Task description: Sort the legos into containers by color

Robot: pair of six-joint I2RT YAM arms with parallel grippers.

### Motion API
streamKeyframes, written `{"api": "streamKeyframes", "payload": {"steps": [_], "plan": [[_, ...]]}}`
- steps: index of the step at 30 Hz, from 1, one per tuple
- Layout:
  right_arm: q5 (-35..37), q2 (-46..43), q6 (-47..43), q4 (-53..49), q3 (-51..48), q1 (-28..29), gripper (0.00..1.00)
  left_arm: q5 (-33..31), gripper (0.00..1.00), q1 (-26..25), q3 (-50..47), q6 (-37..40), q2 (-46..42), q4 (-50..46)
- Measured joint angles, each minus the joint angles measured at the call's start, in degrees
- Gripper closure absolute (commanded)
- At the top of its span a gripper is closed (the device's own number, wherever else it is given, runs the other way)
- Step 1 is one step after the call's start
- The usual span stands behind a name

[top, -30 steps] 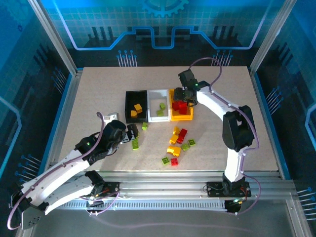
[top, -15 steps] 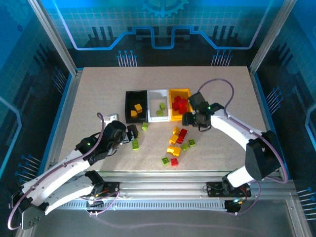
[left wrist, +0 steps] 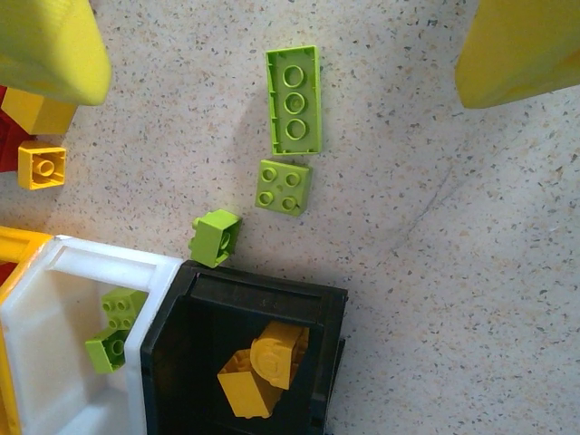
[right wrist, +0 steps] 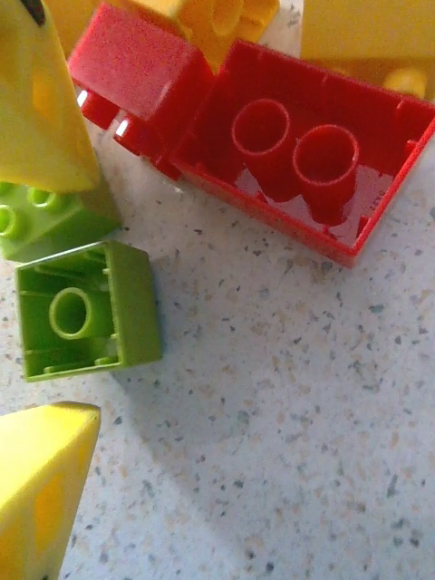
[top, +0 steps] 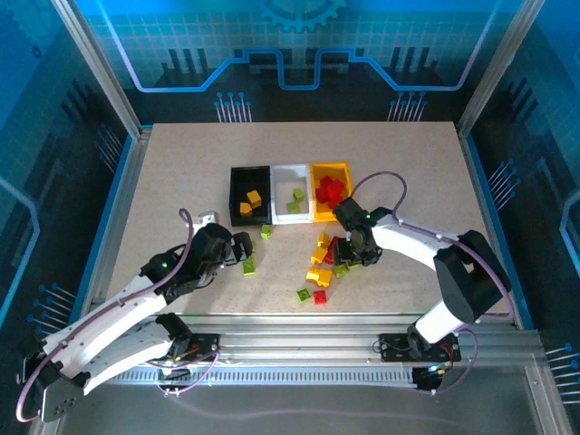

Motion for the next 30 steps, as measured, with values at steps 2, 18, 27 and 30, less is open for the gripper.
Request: {"api": "streamKeyframes", "payload": {"steps": [2,18,27,30], "plan": [[0.68,0.26,0.35,0.28,-0.39,-0.04,0.42,0.0,0.01,0.09,0.0,0.0,0.0,0.0],[2.34,-1.18,1.75,2.89,-4.46,-5.38,0.65,0.7,0.01,0.37,-0.42,-0.02,0.33,0.22],[1.25,-4.72,-0.15,1.36,1.46,-2.71,0.71,1.11,0.01,0.52,-0.42,-0.02,0.74,0.22],[0.76,-3.74,-1.42,1.75,10.51,1.36,0.7,1.11,0.01,0.52,-0.42,-0.04,0.74,0.22]]}}
